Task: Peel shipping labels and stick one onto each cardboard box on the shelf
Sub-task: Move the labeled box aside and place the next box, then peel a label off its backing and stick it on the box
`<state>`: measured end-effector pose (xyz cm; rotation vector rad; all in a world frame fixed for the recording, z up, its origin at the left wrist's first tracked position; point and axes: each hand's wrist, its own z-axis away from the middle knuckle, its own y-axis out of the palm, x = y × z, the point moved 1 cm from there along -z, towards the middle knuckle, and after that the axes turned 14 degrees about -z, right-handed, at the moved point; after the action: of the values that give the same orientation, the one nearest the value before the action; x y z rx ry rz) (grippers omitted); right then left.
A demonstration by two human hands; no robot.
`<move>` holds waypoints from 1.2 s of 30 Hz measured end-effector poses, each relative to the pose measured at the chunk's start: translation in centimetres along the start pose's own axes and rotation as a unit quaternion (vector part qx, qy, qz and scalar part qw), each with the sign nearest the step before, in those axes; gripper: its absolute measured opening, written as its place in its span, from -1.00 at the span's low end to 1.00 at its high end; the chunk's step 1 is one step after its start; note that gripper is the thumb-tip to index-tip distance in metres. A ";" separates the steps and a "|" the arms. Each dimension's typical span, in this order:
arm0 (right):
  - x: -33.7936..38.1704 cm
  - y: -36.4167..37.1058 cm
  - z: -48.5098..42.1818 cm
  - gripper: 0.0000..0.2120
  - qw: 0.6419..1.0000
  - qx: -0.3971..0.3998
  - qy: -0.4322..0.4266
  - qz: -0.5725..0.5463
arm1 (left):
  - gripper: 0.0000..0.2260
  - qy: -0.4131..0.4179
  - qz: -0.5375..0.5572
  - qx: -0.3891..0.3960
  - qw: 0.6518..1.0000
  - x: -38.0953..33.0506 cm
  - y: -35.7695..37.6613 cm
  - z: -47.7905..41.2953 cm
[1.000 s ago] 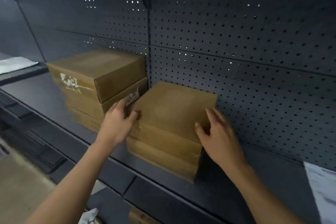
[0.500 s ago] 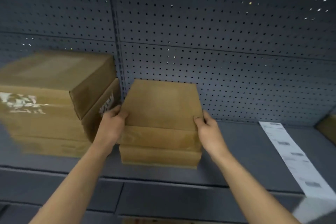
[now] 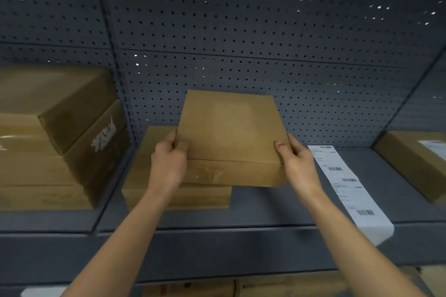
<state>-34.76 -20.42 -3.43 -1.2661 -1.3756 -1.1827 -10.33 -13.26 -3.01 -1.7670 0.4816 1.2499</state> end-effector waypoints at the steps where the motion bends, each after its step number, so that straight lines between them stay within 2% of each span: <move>1: 0.1 -1.4 -0.2 -0.70 1.000 -0.007 -0.005 -0.004 | -0.74 0.005 -0.010 0.003 1.000 -0.8 1.1 0.6; 7: -0.7 -10.1 -2.1 -0.69 1.000 -0.014 0.000 -0.017 | -0.60 0.004 -0.028 0.005 1.000 -4.2 9.2 3.2; 8: -0.9 -11.4 -2.4 -0.68 1.000 -0.012 0.001 -0.018 | -0.63 -0.005 -0.030 0.001 1.000 -4.5 10.5 3.6; 10: -1.6 -13.6 -3.1 -0.69 1.000 -0.003 0.004 -0.017 | -0.85 -0.029 -0.039 -0.005 0.999 -4.6 13.0 4.4; 12: -2.5 -15.3 -3.8 -0.72 1.000 0.011 0.017 -0.011 | -0.89 -0.047 -0.035 -0.010 0.998 -4.7 15.0 5.2; 15: -4.1 -17.1 -4.7 -0.71 0.999 0.039 0.033 0.006 | -0.60 -0.049 -0.044 -0.023 0.998 -4.2 17.2 6.2; 19: -5.9 -17.6 -5.0 -0.68 0.996 0.073 0.056 0.019 | -0.49 -0.081 -0.074 -0.023 0.994 -2.5 18.5 6.8; 25: -8.2 -16.7 -5.8 -0.59 0.993 0.074 0.077 0.045 | -0.53 -0.098 -0.109 -0.021 0.989 -1.1 19.1 6.3; 36: -9.3 -15.9 -6.6 -0.67 0.993 0.053 0.087 0.063 | -0.49 -0.085 -0.100 -0.003 0.991 -0.7 19.3 4.8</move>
<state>-49.83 -28.52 -12.80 -1.1305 -1.1971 -1.0927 -27.26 -19.56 -11.32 -1.6513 0.1975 1.2474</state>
